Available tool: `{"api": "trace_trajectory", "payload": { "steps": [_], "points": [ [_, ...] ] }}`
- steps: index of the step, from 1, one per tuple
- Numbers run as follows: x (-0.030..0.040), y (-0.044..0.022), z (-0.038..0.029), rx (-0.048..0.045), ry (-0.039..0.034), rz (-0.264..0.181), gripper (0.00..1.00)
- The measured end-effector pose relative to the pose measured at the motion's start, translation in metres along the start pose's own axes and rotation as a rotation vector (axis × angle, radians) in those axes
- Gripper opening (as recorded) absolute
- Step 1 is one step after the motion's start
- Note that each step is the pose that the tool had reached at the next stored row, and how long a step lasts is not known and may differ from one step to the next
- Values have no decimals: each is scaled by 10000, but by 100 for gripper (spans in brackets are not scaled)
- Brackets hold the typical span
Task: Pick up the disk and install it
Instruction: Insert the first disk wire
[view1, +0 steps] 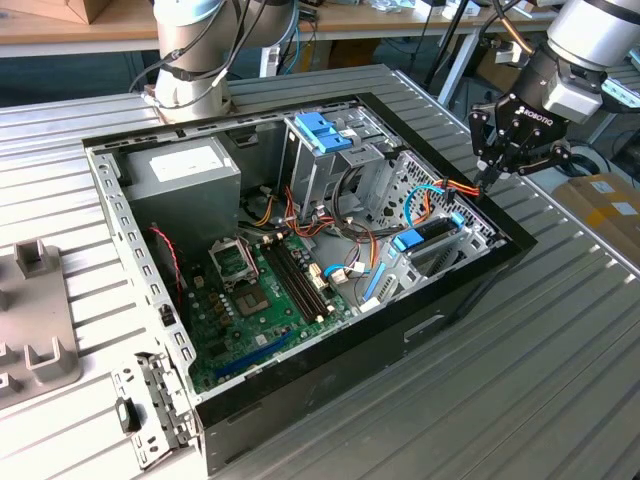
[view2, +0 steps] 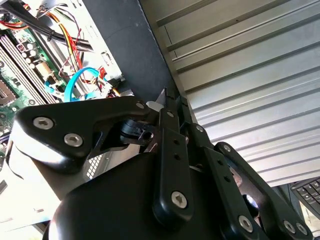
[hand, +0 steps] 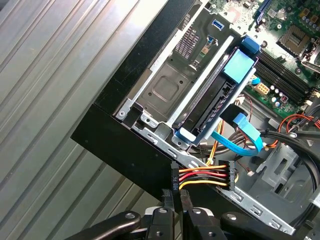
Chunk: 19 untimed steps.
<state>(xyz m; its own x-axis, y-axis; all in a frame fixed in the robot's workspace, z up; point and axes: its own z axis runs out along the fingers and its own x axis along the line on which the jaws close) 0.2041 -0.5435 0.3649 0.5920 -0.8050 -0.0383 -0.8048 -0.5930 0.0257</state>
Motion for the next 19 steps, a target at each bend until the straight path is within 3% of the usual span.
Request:
{"api": "trace_trajectory", "payload": {
  "steps": [16,19],
  "points": [
    [-130,205,10,2,0,39,16],
    [-134,213,11,7,-5,157,16]
  ]
}}
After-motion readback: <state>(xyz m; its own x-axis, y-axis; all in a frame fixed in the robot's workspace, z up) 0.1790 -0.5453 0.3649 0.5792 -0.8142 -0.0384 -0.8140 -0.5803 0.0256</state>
